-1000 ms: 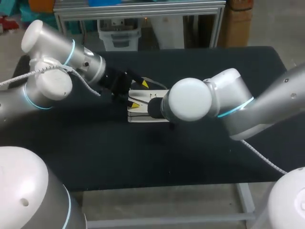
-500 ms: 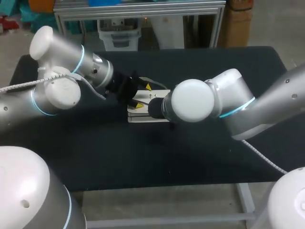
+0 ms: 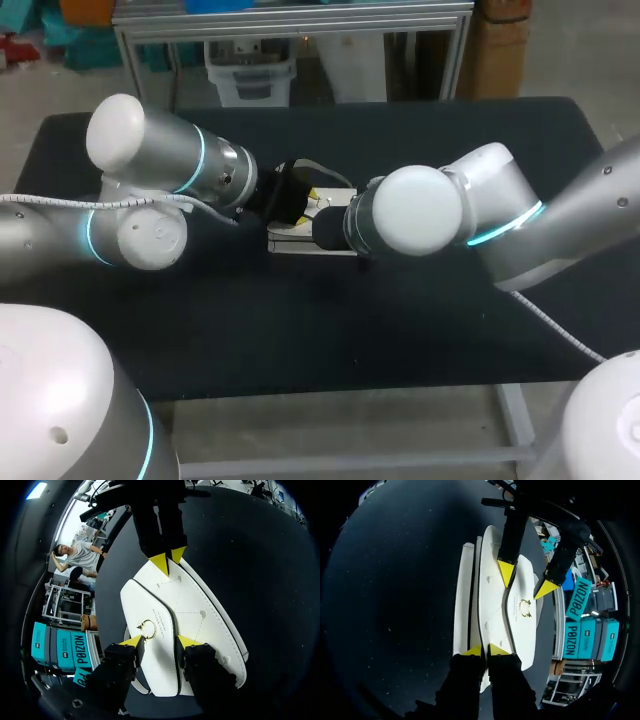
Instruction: Pick up the bag, open it, inspect its contents, close it, and place it on the opposite side
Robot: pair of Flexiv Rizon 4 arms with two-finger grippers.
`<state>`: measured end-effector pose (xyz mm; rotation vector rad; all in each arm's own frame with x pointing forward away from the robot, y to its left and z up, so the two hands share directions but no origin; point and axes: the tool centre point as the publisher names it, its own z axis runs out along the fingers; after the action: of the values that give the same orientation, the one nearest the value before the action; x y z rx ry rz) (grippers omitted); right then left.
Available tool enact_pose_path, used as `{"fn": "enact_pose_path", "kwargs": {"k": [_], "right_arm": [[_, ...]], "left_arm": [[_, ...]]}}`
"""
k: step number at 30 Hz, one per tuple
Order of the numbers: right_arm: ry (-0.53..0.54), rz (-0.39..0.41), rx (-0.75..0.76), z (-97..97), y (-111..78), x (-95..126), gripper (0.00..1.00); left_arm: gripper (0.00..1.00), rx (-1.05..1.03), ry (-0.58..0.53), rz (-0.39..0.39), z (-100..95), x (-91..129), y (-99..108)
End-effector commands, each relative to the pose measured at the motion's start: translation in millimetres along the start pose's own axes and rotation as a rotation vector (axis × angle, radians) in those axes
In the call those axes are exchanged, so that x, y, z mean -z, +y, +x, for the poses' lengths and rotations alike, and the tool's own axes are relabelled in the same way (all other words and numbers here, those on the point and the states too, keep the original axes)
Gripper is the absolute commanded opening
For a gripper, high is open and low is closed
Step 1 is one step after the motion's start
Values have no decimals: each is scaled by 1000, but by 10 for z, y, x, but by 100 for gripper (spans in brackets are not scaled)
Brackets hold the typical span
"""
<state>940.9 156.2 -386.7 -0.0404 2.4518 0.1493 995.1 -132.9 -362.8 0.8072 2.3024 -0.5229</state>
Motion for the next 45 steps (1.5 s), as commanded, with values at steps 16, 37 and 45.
{"fn": "enact_pose_path", "kwargs": {"k": [16, 37, 45], "right_arm": [[29, -74, 79, 44, 22, -6, 0], [99, -151, 206, 68, 9, -60, 0], [109, -157, 216, 44, 27, -74, 0]], "left_arm": [[0, 116, -52, 29, -159, 131, 145], [0, 313, 21, 90, -490, 544, 229], [97, 299, 40, 103, -369, 465, 241]]}}
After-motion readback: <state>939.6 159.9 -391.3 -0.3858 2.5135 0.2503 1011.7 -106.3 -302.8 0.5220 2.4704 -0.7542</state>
